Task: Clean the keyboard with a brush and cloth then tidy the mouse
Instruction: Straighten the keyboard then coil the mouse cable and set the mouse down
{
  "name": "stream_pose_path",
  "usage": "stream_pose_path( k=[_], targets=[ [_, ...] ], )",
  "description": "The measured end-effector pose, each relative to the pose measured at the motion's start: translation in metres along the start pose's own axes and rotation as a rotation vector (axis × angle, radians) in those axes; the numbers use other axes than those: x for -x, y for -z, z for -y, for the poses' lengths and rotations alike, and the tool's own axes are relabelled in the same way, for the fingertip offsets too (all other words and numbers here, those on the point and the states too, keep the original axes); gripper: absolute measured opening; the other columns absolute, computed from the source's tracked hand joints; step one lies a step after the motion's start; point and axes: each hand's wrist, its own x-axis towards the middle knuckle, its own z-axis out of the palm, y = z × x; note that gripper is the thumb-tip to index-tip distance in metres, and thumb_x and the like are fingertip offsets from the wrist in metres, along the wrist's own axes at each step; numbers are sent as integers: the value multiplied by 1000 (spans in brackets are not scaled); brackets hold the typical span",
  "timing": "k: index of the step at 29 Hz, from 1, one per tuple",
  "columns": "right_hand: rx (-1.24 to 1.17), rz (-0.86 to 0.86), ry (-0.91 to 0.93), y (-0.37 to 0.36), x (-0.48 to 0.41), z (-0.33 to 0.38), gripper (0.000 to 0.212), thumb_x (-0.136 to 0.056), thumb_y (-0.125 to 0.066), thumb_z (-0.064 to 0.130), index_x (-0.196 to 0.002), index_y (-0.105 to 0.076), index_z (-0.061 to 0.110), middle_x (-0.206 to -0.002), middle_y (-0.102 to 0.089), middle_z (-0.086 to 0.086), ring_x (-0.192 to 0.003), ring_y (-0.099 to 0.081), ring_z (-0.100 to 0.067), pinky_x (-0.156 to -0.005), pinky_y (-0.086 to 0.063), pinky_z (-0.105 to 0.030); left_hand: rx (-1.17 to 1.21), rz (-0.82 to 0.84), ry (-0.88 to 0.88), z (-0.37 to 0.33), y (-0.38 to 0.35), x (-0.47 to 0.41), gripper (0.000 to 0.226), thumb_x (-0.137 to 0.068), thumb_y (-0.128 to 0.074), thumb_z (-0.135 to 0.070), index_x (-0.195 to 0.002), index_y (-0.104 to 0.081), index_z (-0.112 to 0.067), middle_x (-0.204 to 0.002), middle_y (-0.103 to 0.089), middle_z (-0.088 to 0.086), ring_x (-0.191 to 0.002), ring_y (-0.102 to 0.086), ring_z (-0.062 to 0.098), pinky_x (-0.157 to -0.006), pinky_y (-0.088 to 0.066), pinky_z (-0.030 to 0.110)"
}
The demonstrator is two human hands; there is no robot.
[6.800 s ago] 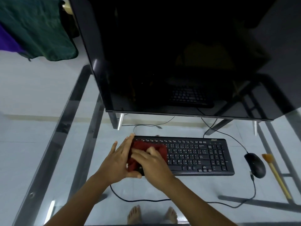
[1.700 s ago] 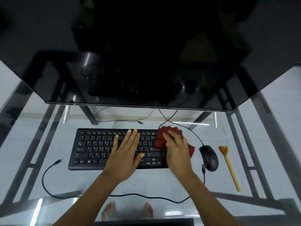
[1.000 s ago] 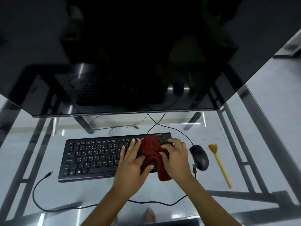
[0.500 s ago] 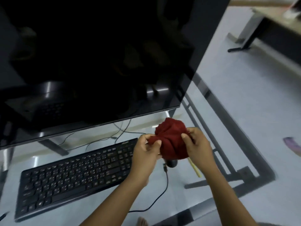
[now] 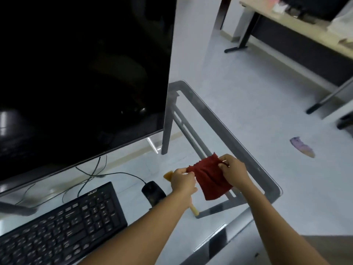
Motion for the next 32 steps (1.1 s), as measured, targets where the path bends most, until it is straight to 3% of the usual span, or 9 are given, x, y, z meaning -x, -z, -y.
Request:
stream_pose_path(
  k=[3,6,9,12,16,19,23,28,32],
  targets=[
    [19,-33,-38,-4,-8,-8,15,-95,-55,16,-107,-62,20,-102,-70,-5,-82,-56,-18,-72,-39,-26,-72,94,57,-2,-2,-10,43,-91,-46,-19,-134,-45,-14,-105,-57,4,-96,-58,24,-82,-49,35],
    [59,-55,-64,-7,-7,-6,21,-95,-52,16,-113,-61,20,-104,-69,-9,-85,-60,-23,-74,-49,-34,-191,68,-11,-4,4,-5,46,-92,-46,-21,-137,-43,-12,-95,-55,-3,-83,-55,16,-71,-44,30],
    [242,-165,-5,-9,2,10,31,-94,-50,15,-123,-60,17,-121,-61,-10,-107,-57,-30,-95,-44,-46,-243,53,-100,-9,19,11,45,-94,-48,-23,-139,-44,-20,-119,-56,-3,-106,-57,19,-82,-43,28],
    [193,-223,102,-16,13,40,31,-93,-50,13,-123,-60,13,-125,-57,-12,-109,-54,-31,-93,-42,-45,-263,46,-218,-18,46,30,46,-96,-51,-22,-141,-43,-20,-137,-51,-5,-117,-51,14,-88,-39,23],
    [53,-39,287,-42,32,97,35,-93,-53,21,-126,-57,10,-131,-53,-11,-108,-59,-28,-89,-49,-37,-233,-34,-317,-32,105,48,44,-96,-52,-20,-140,-44,-19,-141,-48,-5,-124,-47,10,-94,-34,20],
    [-88,66,373,-69,57,150,37,-92,-59,12,-128,-56,11,-126,-55,-12,-107,-61,-28,-87,-46,-28,-214,-142,-388,-41,158,62,44,-97,-52,-20,-140,-44,-17,-142,-48,-3,-126,-47,10,-96,-34,21],
    [-123,194,482,-106,93,207,38,-95,-57,17,-133,-52,14,-132,-52,-7,-110,-59,-22,-89,-44,-24,-167,-269,-429,-43,228,85,43,-98,-51,-21,-141,-44,-18,-142,-49,-5,-127,-46,10,-97,-33,21],
    [-97,285,585,-149,136,251,39,-95,-57,16,-134,-52,17,-137,-50,-5,-111,-59,-21,-96,-48,-31,-127,-396,-437,-28,311,112,43,-99,-51,-23,-141,-43,-18,-142,-48,-5,-121,-47,9,-93,-33,22],
    [11,293,616,-175,161,252,42,-93,-57,18,-135,-51,17,-137,-48,-7,-116,-53,-25,-101,-44,-35,-261,-509,-455,7,379,128,52,-97,-54,-25,-146,-36,-21,-146,-42,-5,-131,-42,17,-107,-35,32]
  ],
)
